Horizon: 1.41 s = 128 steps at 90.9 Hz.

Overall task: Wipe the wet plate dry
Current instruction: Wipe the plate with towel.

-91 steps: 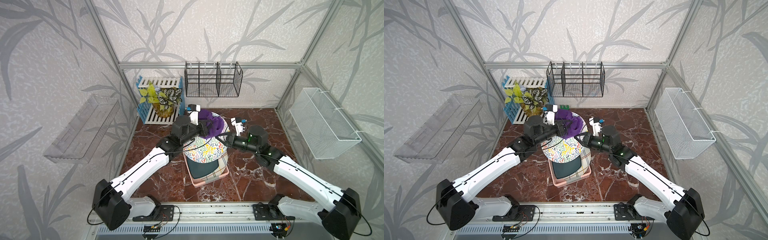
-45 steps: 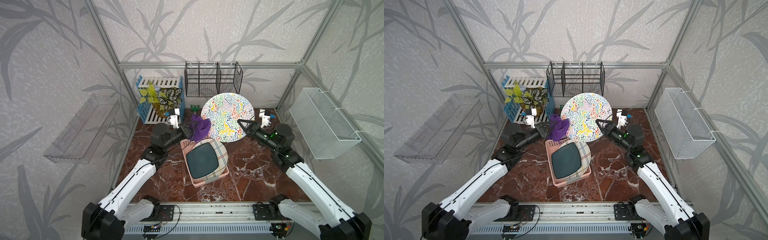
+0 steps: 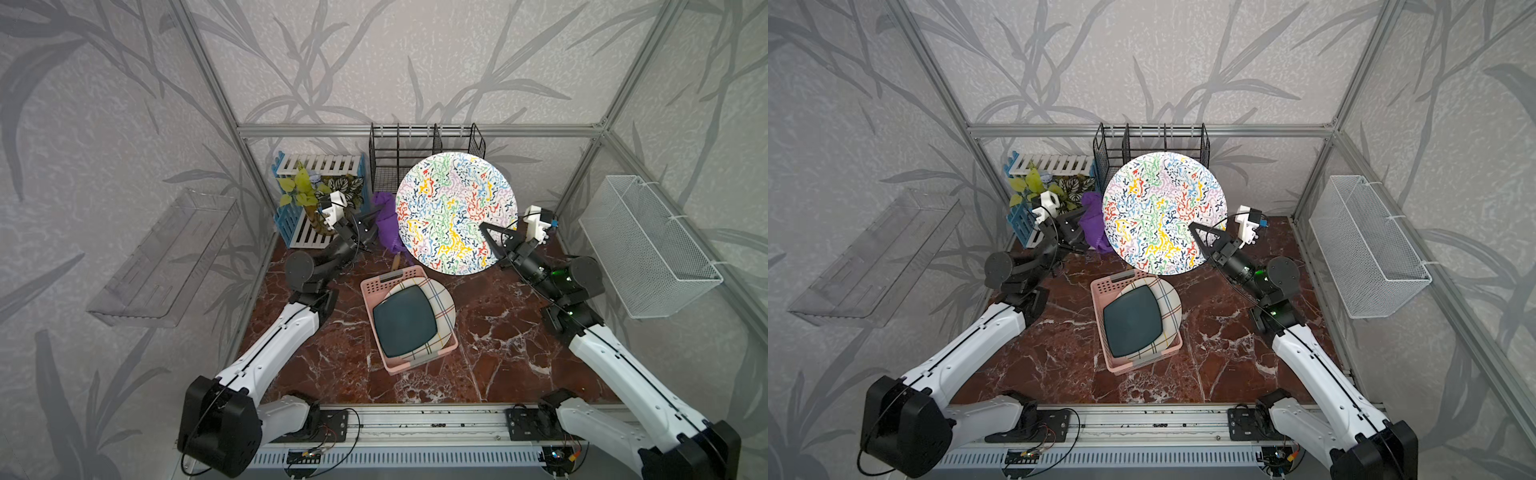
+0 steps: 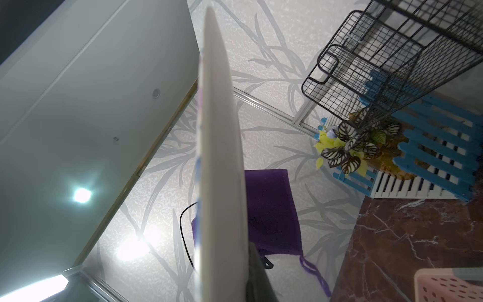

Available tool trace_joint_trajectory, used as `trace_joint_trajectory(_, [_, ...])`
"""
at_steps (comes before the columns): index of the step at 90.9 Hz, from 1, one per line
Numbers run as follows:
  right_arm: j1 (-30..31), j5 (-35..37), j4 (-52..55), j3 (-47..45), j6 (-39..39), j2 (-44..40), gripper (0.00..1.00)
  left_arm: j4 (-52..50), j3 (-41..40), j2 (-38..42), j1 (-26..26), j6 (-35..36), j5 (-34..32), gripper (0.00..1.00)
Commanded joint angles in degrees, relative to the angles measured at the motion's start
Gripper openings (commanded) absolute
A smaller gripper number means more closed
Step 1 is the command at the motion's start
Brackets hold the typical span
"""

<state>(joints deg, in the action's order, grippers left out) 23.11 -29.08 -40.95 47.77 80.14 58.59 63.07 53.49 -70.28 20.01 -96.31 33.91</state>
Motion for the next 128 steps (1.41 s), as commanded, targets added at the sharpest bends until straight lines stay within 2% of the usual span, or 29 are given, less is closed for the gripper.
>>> trace_joint_trajectory(1, [3.44,-1.59,-6.82,2.02,-0.67,1.73,0.00,7.37,3.38,-1.56,1.74,-3.97,-0.01,0.00])
trace_joint_trajectory(17, [8.48,-2.03,-11.10,5.58,-1.37,6.59,0.00,8.08,5.00,-3.42,5.42,-3.11,-0.98,0.00])
trace_joint_trajectory(41, [8.49,-0.16,-6.31,12.28,-4.36,10.15,0.00,9.95,5.00,-4.60,9.74,-3.71,-3.62,0.00])
trace_joint_trajectory(55, [8.81,-2.51,-9.76,9.07,-1.28,11.27,0.00,12.86,10.54,-6.55,7.12,-6.09,-4.45,0.00])
trace_joint_trajectory(66, [10.91,-2.19,-9.62,5.69,-2.44,8.87,0.00,12.71,15.83,-8.76,5.40,-6.68,-4.12,0.00])
trace_joint_trajectory(83, [11.34,1.95,-7.37,5.86,-3.77,7.36,0.00,14.82,17.63,-11.87,9.24,-7.09,-4.30,0.00])
trace_joint_trajectory(91, [10.09,2.88,-6.49,9.43,-3.94,8.96,0.00,14.70,16.14,-12.72,14.08,-5.11,-4.42,0.00])
trace_joint_trajectory(103, [4.17,6.70,-3.70,12.85,-0.50,10.36,0.00,17.28,13.83,-14.23,19.20,-5.04,-3.84,0.00])
trace_joint_trajectory(115, [-0.89,8.22,-2.32,10.70,2.22,8.95,0.00,15.78,11.30,-11.77,19.08,-1.82,-7.06,0.00])
trace_joint_trajectory(128, [1.84,7.27,-4.05,5.91,0.92,6.17,0.00,16.07,12.72,-11.54,16.06,-2.38,-7.99,0.00])
